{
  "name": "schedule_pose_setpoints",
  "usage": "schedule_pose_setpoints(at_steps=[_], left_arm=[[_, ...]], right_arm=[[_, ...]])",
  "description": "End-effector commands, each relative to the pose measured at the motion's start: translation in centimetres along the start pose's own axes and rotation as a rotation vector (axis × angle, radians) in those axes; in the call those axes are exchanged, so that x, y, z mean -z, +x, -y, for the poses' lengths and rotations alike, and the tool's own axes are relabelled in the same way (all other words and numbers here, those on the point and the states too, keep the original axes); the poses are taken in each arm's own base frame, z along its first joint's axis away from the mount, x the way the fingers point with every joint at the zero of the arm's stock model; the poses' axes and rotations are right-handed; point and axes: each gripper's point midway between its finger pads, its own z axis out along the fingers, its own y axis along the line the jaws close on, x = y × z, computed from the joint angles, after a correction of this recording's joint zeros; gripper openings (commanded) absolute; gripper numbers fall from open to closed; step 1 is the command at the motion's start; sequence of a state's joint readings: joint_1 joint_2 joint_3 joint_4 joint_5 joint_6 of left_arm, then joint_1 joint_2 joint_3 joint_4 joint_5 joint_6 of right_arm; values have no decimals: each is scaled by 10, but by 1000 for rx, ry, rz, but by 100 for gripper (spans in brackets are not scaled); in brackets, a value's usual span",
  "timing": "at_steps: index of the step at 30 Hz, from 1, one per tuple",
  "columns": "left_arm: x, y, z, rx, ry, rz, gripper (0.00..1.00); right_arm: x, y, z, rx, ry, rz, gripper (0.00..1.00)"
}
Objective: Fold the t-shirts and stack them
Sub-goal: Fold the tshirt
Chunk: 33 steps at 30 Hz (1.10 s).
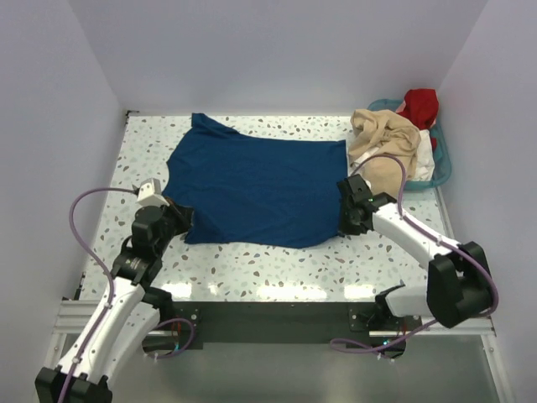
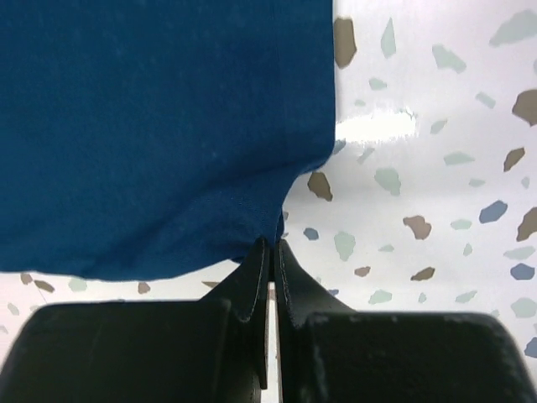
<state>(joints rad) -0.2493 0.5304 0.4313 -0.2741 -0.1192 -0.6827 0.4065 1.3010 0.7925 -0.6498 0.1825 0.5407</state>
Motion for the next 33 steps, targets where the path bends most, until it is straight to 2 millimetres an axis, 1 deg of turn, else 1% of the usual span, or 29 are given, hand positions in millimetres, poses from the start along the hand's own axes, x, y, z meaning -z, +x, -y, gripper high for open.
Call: schedule_pose_setpoints(at_steps=[1,2,3,4,5,7,8,9,10,11,12,13,14,15,18,20,21,23,24,26,27,29,30,31,32,33], left_arm=[[-13,-27,30,-57,115,83,0],[-16,-28,30,-61,110,84,0],[-19,-32,31,-67,98,92,0],[-21,-35,31,-78,95,100,0],[-21,-44,34,-82,93,127,0],[-25,-48,32,-101,73,135,0],[-26,-53,33,-105,66,148,0],[-29,-59,37,-111,76,167,0],[-31,-61,37,-117,74,170,0],[-33,-68,42,-118,82,189,0],[-39,-64,40,-133,68,172,0],[-42,-66,41,-140,64,170,0],[-44,-73,44,-142,60,183,0],[-51,-70,41,-156,42,166,0],[-60,-79,43,-172,24,183,0],[-67,-86,43,-184,14,196,0],[-69,-89,44,-184,12,201,0],[-76,-95,40,-186,-7,207,0],[-79,-98,39,-190,-11,208,0],[-87,-103,34,-190,-17,208,0],[-90,-105,32,-189,-18,207,0],[-99,-108,28,-186,-11,197,0],[-102,-108,27,-188,-7,195,0],[-105,-110,27,-188,-4,193,0],[-112,-110,27,-191,-1,184,0],[-115,-110,25,-195,-4,178,0]], right_arm=[[5,-44,-10,3,4,97,0],[0,-46,-10,12,14,83,0],[0,-50,-9,9,18,83,0],[1,-58,-12,14,12,95,0],[-3,-60,-12,16,20,83,0],[-1,-74,-14,15,17,95,0],[-6,-75,-13,18,27,80,0],[-4,-85,-13,7,26,94,0],[-5,-89,-14,10,22,94,0],[-7,-92,-14,12,24,89,0],[-9,-100,-14,6,26,87,0],[-12,-102,-13,11,34,81,0],[-13,-105,-13,12,36,78,0],[-17,-110,-11,5,44,71,0],[-26,-121,-10,7,53,62,0],[-26,-131,-8,-2,58,70,0],[-30,-133,-7,0,63,63,0],[-32,-137,-5,-3,69,59,0],[-31,-144,-5,-10,66,67,0],[-35,-147,-5,-9,68,61,0],[-34,-153,-4,-12,69,70,0],[-40,-155,-1,-16,79,54,0],[-39,-161,-3,-16,76,63,0],[-40,-163,-4,-15,74,63,0],[-47,-162,-2,-15,81,46,0],[-47,-167,-3,-17,80,52,0]])
